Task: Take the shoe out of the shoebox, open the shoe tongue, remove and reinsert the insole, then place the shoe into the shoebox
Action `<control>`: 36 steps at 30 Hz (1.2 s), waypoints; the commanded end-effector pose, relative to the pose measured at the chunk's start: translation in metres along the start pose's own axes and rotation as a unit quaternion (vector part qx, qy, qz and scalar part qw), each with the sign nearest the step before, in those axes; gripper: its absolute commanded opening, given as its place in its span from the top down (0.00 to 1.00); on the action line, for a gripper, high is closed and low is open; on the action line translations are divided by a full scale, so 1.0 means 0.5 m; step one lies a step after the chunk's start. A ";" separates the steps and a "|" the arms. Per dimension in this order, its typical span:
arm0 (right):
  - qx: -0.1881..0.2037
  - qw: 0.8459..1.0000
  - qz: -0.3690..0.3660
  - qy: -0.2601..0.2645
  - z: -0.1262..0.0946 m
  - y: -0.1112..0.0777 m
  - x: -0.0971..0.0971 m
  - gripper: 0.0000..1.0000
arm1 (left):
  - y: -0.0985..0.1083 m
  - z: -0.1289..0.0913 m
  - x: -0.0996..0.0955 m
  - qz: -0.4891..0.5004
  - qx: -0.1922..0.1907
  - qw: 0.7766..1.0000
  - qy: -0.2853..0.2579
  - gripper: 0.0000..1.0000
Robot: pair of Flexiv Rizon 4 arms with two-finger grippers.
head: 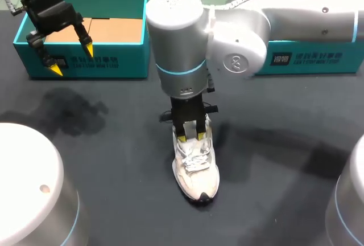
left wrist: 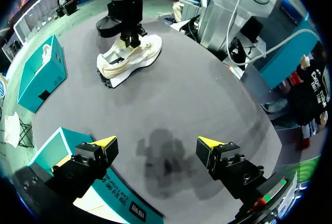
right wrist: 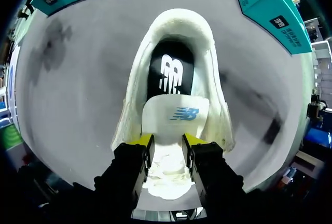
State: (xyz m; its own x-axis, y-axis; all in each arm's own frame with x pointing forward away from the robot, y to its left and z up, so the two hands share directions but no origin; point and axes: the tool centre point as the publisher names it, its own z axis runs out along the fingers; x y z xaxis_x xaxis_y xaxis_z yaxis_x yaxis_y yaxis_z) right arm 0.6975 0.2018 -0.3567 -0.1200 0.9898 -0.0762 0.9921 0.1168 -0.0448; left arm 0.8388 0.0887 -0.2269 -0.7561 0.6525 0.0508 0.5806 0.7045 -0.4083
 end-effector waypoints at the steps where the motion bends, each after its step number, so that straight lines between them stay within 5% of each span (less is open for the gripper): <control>1: 0.011 1.000 -0.004 0.015 0.041 0.013 -0.001 0.62 | 0.000 0.000 0.001 0.000 -0.001 1.000 0.000 0.00; 10: -0.030 0.999 -0.011 -0.015 -0.077 -0.014 -0.011 0.62 | 0.000 0.000 0.001 0.000 -0.001 1.000 0.000 0.00; 18: -0.080 0.986 -0.143 0.018 -0.169 -0.017 -0.015 0.61 | 0.000 0.000 0.001 0.000 -0.001 1.000 0.000 0.00; 28: -0.053 0.921 -0.386 -0.011 -0.211 0.008 0.004 0.54 | 0.000 0.000 0.001 0.000 -0.001 1.000 0.000 0.00; 30: -0.065 0.900 -0.432 -0.008 -0.217 0.014 0.004 0.33 | 0.000 0.000 0.001 0.000 -0.001 1.000 0.000 0.00; 31: -0.068 0.888 -0.455 -0.005 -0.218 0.016 0.002 0.06 | 0.000 0.000 0.001 0.000 -0.001 1.000 0.000 0.00; 34: -0.072 0.844 -0.532 0.010 -0.220 0.016 -0.007 0.00 | 0.000 0.000 0.001 0.000 -0.001 1.000 0.000 0.00; 36: -0.072 0.844 -0.532 0.010 -0.220 0.016 -0.007 0.00 | 0.000 0.000 0.001 0.000 -0.001 1.000 0.000 0.00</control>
State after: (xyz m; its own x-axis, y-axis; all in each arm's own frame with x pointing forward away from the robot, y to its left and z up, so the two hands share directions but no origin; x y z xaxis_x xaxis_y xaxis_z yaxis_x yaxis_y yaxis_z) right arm 0.7084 0.2086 -0.2467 -0.7890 0.6103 -0.0701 0.6090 0.7921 0.0418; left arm 0.8388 0.0887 -0.2269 -0.7561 0.6525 0.0508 0.5805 0.7045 -0.4083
